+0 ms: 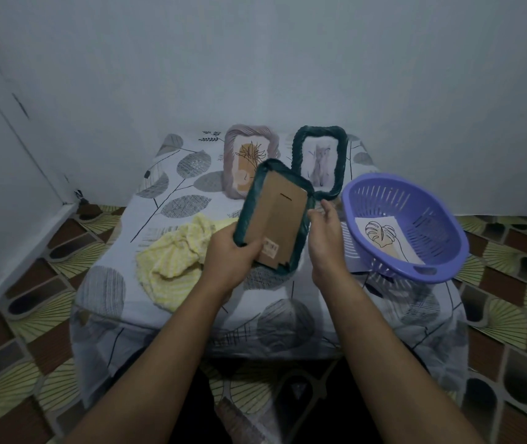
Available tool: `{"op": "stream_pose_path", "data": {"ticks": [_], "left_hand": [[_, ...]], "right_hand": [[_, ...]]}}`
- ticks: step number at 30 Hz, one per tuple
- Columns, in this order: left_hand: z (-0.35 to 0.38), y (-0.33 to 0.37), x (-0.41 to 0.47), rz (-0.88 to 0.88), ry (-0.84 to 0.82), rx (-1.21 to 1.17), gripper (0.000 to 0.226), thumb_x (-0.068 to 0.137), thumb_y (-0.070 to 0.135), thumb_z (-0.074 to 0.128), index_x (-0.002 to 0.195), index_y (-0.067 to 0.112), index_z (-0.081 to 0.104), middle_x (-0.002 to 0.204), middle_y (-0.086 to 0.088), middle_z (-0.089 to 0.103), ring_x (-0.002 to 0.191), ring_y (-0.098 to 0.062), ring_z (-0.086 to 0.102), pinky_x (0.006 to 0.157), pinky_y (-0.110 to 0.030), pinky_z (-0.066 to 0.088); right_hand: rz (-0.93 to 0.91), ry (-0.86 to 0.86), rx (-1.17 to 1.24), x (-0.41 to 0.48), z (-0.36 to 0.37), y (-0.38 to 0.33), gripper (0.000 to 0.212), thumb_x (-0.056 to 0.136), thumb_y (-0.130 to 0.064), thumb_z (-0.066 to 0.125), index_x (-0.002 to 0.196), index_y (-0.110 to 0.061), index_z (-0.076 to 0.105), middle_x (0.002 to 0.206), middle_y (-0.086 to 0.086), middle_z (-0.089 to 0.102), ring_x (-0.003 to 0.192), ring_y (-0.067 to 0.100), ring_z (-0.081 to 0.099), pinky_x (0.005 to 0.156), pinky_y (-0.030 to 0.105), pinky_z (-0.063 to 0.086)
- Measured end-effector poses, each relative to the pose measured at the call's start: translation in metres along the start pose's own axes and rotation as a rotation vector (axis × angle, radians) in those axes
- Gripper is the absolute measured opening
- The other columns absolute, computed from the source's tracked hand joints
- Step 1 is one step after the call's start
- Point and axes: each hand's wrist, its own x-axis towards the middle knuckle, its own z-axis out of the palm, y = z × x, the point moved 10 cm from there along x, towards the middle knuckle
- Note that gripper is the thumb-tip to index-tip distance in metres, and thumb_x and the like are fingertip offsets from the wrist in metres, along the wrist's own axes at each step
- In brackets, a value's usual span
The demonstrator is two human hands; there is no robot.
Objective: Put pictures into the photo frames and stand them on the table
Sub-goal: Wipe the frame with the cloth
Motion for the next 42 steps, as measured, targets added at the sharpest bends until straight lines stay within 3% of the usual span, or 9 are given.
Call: {"op": "stream_pose_path", "data": {"ticks": [4, 6, 9, 12, 20, 26, 30, 34, 42], "left_hand": [[0.004, -0.02, -0.004, -0.158, 0.036, -0.354, 0.017, 0.091, -0.006, 0.057, 0.097, 0.008, 0.064, 0.094, -0.014, 0.07, 0.088, -0.031, 0.068, 0.072, -0.041, 0.062], [0.008, -0.026, -0.007, -0.197, 0.022, -0.496, 0.018, 0.093, -0.005, 0.055, 0.103, 0.008, 0.062, 0.099, -0.015, 0.07, 0.09, -0.029, 0.067, 0.068, -0.036, 0.061], [0.01, -0.038, -0.008, -0.214, 0.012, -0.603, 0.026, 0.093, -0.005, 0.056, 0.115, 0.009, 0.058, 0.107, -0.015, 0.069, 0.091, -0.028, 0.067, 0.065, -0.035, 0.059], [0.007, -0.044, -0.008, -0.205, 0.024, -0.573, 0.034, 0.092, -0.004, 0.057, 0.123, 0.01, 0.056, 0.116, -0.017, 0.067, 0.096, -0.03, 0.066, 0.065, -0.036, 0.058], [-0.011, -0.044, -0.004, -0.086, 0.103, -0.167, 0.026, 0.089, 0.003, 0.066, 0.11, 0.019, 0.061, 0.106, -0.005, 0.072, 0.098, -0.025, 0.07, 0.089, -0.05, 0.057], [-0.022, -0.017, -0.008, 0.12, 0.256, 0.364, 0.077, 0.078, 0.029, 0.073, 0.144, 0.019, 0.036, 0.128, -0.001, 0.045, 0.119, -0.018, 0.041, 0.099, -0.035, 0.037], [-0.015, 0.026, -0.014, 0.319, 0.352, 0.531, 0.054, 0.079, 0.032, 0.069, 0.127, 0.017, 0.05, 0.113, -0.001, 0.052, 0.105, -0.021, 0.045, 0.091, -0.041, 0.041], [0.007, 0.032, 0.001, 0.271, 0.208, 0.671, 0.058, 0.079, 0.047, 0.073, 0.119, 0.012, 0.051, 0.113, -0.004, 0.053, 0.106, -0.023, 0.053, 0.092, -0.044, 0.048], [0.023, 0.034, 0.007, 0.115, 0.062, 0.822, 0.068, 0.076, 0.045, 0.074, 0.125, 0.008, 0.045, 0.126, -0.01, 0.047, 0.111, -0.029, 0.053, 0.087, -0.038, 0.047]], "right_hand": [[0.042, 0.006, 0.015, 0.003, 0.0, 0.014, 0.053, 0.107, -0.039, 0.036, 0.157, -0.024, 0.024, 0.158, 0.0, 0.033, 0.142, 0.02, 0.036, 0.112, 0.034, 0.03], [0.08, -0.029, 0.061, 0.003, 0.007, 0.022, 0.053, 0.105, -0.048, 0.038, 0.15, -0.021, 0.04, 0.151, 0.001, 0.046, 0.137, 0.022, 0.045, 0.115, 0.041, 0.034], [0.078, -0.074, 0.085, 0.0, 0.014, 0.023, 0.041, 0.106, -0.046, 0.036, 0.117, -0.019, 0.065, 0.116, 0.003, 0.071, 0.109, 0.021, 0.067, 0.097, 0.041, 0.053], [0.09, -0.112, 0.1, 0.0, 0.022, 0.027, 0.036, 0.108, -0.041, 0.034, 0.108, -0.021, 0.064, 0.104, 0.002, 0.073, 0.1, 0.021, 0.07, 0.091, 0.041, 0.057], [0.032, -0.153, 0.091, -0.004, 0.029, 0.035, 0.021, 0.107, -0.021, 0.043, 0.12, -0.014, 0.058, 0.104, 0.002, 0.072, 0.09, 0.014, 0.07, 0.08, 0.035, 0.06], [0.006, -0.13, 0.14, -0.001, 0.027, 0.039, 0.016, 0.107, -0.019, 0.044, 0.114, -0.017, 0.059, 0.107, 0.006, 0.071, 0.096, 0.02, 0.07, 0.083, 0.037, 0.06], [0.022, -0.121, 0.19, -0.002, 0.027, 0.044, 0.015, 0.106, -0.018, 0.045, 0.108, -0.021, 0.06, 0.102, 0.003, 0.072, 0.089, 0.015, 0.071, 0.079, 0.034, 0.06], [0.048, -0.104, 0.243, -0.003, 0.029, 0.052, 0.018, 0.106, -0.017, 0.045, 0.106, -0.022, 0.062, 0.103, 0.007, 0.073, 0.097, 0.025, 0.07, 0.088, 0.043, 0.058], [0.058, -0.079, 0.301, -0.003, 0.028, 0.065, 0.02, 0.106, -0.016, 0.044, 0.105, -0.024, 0.063, 0.105, 0.003, 0.072, 0.097, 0.02, 0.069, 0.077, 0.029, 0.057]]}}
